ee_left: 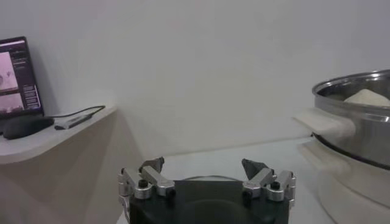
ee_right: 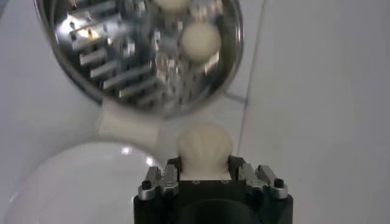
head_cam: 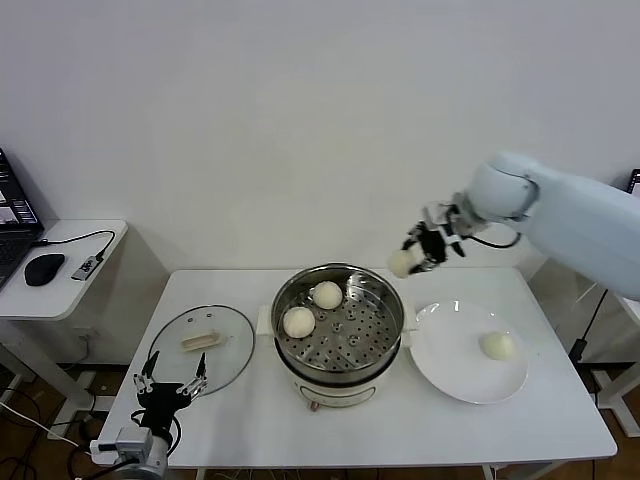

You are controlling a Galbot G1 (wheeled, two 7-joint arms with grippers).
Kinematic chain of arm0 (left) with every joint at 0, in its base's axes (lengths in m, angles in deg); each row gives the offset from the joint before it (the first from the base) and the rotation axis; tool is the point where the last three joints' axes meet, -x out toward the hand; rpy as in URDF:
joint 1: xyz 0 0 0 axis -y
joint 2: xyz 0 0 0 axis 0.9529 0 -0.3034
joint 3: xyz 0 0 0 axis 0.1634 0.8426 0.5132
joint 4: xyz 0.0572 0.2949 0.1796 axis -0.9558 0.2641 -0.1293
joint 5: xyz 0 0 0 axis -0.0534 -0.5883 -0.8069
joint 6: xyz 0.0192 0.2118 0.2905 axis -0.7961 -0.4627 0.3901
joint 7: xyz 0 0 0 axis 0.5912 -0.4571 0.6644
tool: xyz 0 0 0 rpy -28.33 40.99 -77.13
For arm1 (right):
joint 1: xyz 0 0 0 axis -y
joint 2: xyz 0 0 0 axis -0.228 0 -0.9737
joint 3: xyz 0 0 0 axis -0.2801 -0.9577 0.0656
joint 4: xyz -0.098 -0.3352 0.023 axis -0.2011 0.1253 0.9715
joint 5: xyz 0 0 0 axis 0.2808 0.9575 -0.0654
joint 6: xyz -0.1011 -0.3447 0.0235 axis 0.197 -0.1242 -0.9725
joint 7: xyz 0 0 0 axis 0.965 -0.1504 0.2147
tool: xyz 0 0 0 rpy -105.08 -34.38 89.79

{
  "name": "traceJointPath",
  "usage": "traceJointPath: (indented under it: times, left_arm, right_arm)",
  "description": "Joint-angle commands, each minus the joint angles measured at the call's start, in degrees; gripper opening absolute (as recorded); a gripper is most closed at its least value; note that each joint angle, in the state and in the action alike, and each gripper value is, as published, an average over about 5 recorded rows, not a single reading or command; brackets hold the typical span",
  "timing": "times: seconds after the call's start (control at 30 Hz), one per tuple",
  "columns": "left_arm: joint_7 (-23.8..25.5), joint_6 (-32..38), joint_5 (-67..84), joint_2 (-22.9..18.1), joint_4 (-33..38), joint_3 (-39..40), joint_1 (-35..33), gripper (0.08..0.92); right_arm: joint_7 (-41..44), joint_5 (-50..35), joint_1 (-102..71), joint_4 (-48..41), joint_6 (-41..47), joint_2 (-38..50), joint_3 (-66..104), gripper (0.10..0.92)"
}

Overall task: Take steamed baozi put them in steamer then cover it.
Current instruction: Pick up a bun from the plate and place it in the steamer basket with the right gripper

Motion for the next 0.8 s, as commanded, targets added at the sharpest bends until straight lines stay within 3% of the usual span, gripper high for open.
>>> traceJointPath:
  times: [0.03,0.23,0.8]
  left_arm:
    - [0.0,0.0,0.1,-0.1,0.0,-0.4,0.0,0.823]
    - [0.0,0.1,0.7,0.0,0.0,-1.7,-0.2,0.823]
    - [-0.2,0.4,0.5,-1.3,0.6,-2.5,-1.2,0.823]
  right_arm:
    - [0.1,-2.4,2.3,0.4,-6.1,-12.4,-5.3,0.504]
    - [1.9,2.2,0.5,0.8,-11.7,-15.0,-8.4,0.548]
    - [4.6,13.9,-0.2,1.5,-24.8,-16.3,-10.7,0.551]
